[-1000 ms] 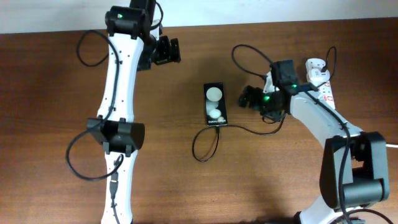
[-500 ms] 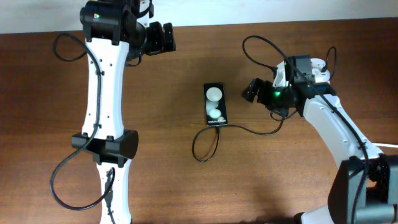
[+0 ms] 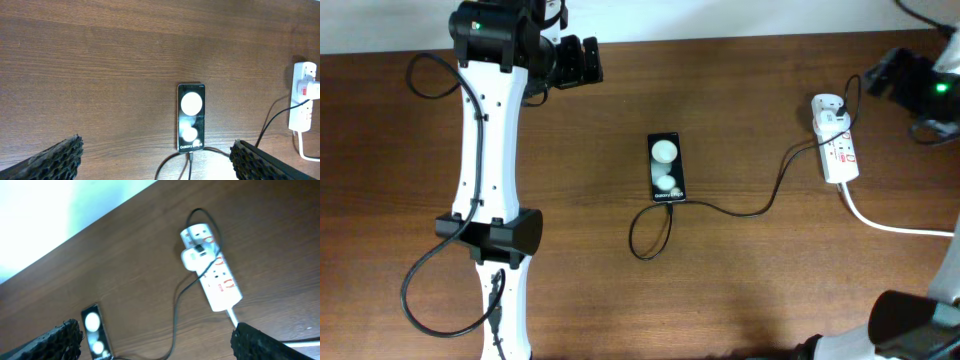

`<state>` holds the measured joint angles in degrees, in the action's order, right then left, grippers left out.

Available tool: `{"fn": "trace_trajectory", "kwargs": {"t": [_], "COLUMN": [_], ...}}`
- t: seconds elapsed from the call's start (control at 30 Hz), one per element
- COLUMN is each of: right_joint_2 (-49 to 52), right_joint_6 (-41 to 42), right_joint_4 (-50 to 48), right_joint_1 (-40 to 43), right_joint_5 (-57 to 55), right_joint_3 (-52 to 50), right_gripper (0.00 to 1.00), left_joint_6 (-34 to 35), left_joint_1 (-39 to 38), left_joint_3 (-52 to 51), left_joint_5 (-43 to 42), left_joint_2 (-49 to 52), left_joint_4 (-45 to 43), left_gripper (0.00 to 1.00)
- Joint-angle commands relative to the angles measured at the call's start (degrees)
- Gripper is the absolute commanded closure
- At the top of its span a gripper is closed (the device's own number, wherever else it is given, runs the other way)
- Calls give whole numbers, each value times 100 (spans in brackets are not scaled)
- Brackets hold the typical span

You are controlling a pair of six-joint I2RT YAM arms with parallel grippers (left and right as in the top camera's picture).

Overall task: Plug charger to phone and switch on socket
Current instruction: 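Move the right gripper over the power strip's orange switch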

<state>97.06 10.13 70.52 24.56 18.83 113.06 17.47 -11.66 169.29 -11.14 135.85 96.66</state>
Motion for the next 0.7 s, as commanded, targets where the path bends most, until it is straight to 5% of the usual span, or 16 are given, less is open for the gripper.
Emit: {"fn": "trace_trajectory", "kwargs": {"t": [0.0, 0.23, 0.67], "right_joint_2": [669, 2100, 3805], "right_joint_6": [-431, -741, -1440], "right_joint_4": [289, 901, 485], "right_joint_1": [385, 485, 378], "right_joint_5": [457, 455, 455], "right_joint_3": [516, 1974, 1950], "right_gripper": [1, 1, 1], "left_joint_6": [-107, -107, -107], "left_joint_1": [4, 4, 4], "left_joint_3": [52, 52, 52], "left_joint_5": [-42, -42, -42], "left_joint_2": [-116, -116, -116], "left_joint_4": [4, 4, 4], "left_gripper": [1, 1, 1]}}
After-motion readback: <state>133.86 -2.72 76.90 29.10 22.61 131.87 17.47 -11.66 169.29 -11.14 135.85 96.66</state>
